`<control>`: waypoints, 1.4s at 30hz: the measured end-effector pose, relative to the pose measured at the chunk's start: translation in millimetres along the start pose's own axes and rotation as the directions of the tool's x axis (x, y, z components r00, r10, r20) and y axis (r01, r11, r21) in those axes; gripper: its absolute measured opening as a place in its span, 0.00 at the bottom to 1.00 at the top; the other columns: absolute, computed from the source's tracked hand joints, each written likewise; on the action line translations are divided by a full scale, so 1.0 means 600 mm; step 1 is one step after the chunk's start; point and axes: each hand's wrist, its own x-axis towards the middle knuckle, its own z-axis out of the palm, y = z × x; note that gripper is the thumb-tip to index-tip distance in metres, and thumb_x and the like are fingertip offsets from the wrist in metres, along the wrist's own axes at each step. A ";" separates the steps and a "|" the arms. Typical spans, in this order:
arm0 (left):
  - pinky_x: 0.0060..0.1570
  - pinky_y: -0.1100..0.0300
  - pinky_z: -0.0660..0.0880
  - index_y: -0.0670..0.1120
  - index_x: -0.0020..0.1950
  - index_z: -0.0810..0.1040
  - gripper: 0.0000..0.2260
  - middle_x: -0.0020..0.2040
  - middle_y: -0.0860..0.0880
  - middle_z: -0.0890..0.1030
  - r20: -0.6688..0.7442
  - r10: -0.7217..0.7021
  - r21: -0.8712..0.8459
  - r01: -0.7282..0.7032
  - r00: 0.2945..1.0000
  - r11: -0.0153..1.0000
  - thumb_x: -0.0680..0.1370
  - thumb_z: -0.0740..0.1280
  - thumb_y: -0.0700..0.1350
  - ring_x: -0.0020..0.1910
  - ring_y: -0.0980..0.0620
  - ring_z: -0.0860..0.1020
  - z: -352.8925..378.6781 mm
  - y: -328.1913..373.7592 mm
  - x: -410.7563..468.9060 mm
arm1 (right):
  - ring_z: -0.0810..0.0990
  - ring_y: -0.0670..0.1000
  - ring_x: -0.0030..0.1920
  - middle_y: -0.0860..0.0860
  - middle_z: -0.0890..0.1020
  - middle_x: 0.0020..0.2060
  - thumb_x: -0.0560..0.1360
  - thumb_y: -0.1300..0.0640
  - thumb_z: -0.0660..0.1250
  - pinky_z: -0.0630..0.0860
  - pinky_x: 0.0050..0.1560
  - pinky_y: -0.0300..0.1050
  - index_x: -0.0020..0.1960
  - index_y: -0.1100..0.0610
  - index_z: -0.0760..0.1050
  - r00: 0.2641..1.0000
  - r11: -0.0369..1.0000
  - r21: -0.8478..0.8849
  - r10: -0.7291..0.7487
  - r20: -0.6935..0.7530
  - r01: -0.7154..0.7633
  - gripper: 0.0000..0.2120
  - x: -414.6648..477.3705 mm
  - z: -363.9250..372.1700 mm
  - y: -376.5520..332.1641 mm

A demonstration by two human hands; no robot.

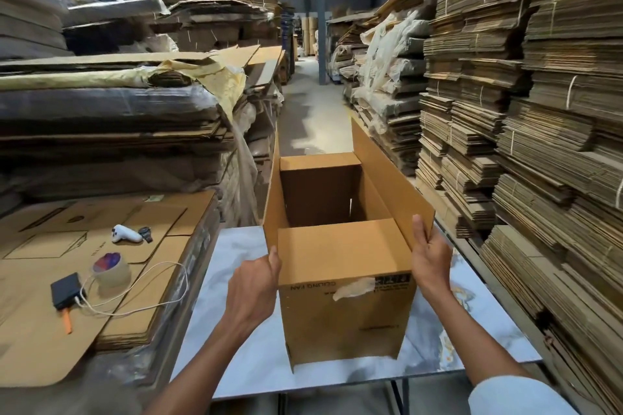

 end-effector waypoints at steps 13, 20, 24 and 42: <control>0.33 0.51 0.66 0.46 0.49 0.75 0.12 0.38 0.42 0.79 0.254 0.404 0.255 -0.464 0.879 0.848 0.83 0.56 0.49 0.34 0.39 0.74 0.020 0.162 -0.068 | 0.81 0.53 0.56 0.51 0.84 0.54 0.76 0.33 0.64 0.78 0.57 0.55 0.63 0.53 0.79 0.846 0.879 -0.395 -0.017 0.533 0.267 0.27 -0.009 0.099 -0.225; 0.53 0.51 0.77 0.54 0.66 0.76 0.25 0.57 0.50 0.84 0.322 0.282 -0.066 -0.276 0.904 0.959 0.81 0.52 0.68 0.55 0.47 0.80 0.012 0.127 -0.041 | 0.85 0.52 0.43 0.52 0.85 0.50 0.71 0.65 0.74 0.84 0.44 0.51 0.65 0.52 0.75 0.591 0.636 -0.553 0.184 0.786 0.538 0.25 0.052 0.063 -0.256; 0.63 0.53 0.73 0.50 0.73 0.72 0.21 0.66 0.49 0.79 0.231 0.272 -0.073 -0.263 0.934 0.962 0.82 0.62 0.57 0.63 0.50 0.76 -0.011 0.101 0.009 | 0.80 0.51 0.52 0.52 0.81 0.56 0.72 0.69 0.69 0.79 0.44 0.48 0.63 0.47 0.75 0.644 0.426 -0.640 0.158 0.749 0.640 0.25 0.099 -0.004 -0.237; 0.46 0.60 0.75 0.48 0.58 0.84 0.16 0.51 0.50 0.85 0.308 0.167 0.332 -0.270 0.937 0.904 0.83 0.62 0.56 0.45 0.53 0.81 -0.162 0.140 0.164 | 0.83 0.50 0.46 0.48 0.84 0.44 0.76 0.55 0.72 0.76 0.60 0.51 0.52 0.50 0.78 0.628 0.363 -0.516 -0.366 0.687 0.776 0.06 -0.021 0.070 -0.203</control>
